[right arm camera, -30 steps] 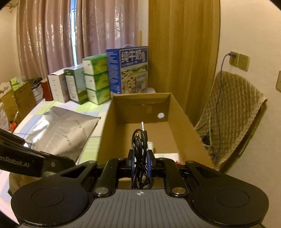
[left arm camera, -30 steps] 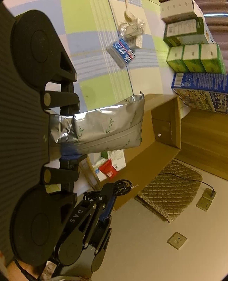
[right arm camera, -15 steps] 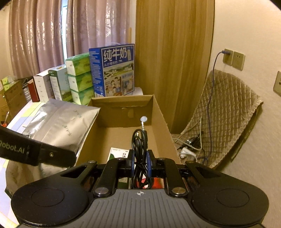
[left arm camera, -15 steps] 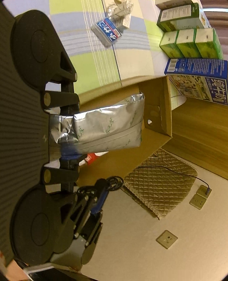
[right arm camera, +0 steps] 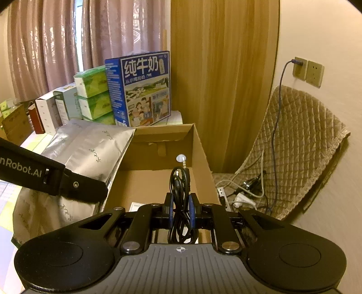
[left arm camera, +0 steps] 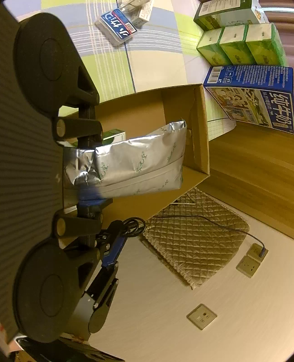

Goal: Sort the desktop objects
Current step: 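Lower both items into the box and open both grippers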

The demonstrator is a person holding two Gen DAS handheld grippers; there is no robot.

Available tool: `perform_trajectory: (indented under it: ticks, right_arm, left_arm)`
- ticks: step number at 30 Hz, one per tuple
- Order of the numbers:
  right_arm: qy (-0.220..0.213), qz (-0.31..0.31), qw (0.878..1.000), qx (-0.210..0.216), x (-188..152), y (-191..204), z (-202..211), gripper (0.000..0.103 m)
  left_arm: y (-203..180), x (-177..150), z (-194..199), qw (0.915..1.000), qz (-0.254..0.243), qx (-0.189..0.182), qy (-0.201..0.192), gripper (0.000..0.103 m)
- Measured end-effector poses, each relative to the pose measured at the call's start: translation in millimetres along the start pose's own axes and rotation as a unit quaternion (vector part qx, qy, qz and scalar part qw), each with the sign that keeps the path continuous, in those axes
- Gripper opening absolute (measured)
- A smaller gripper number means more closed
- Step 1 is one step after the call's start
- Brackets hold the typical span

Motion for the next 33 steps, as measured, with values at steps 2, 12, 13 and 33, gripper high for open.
perform_trajectory:
  ticks: [2, 12, 13, 33]
  right_arm:
    - [0.002, -0.001, 1.000, 0.000, 3, -3, -6, 0.011]
    - [0.012, -0.010, 1.000, -0.001, 10, -12, -35, 0.011]
    - [0.013, -0.011, 1.000, -0.001, 11, -11, -37, 0.011]
    - [0.033, -0.005, 0.999, 0.013, 9, 9, -53, 0.011]
  left_arm:
    - [3, 5, -7, 1.0000, 0.004, 0.002, 0.001, 0.031]
    - [20, 13, -42, 0.9996, 0.023, 0.002, 0.015, 0.031]
    - [21, 13, -46, 0.9996, 0.025, 0.002, 0.016, 0.031]
    - [48, -1, -15, 0.9993, 0.019, 0.024, -0.021, 0.044]
Point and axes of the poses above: each gripper's, at about its wrist camera, not at the fingertips, and z roughly against the way its jaws point, y to its left, x to its top, the point moved 1 cm from there along -z, roughly the way its jaws point, and after that the axes turned 4 degrees about x, right-handed, at the moved point
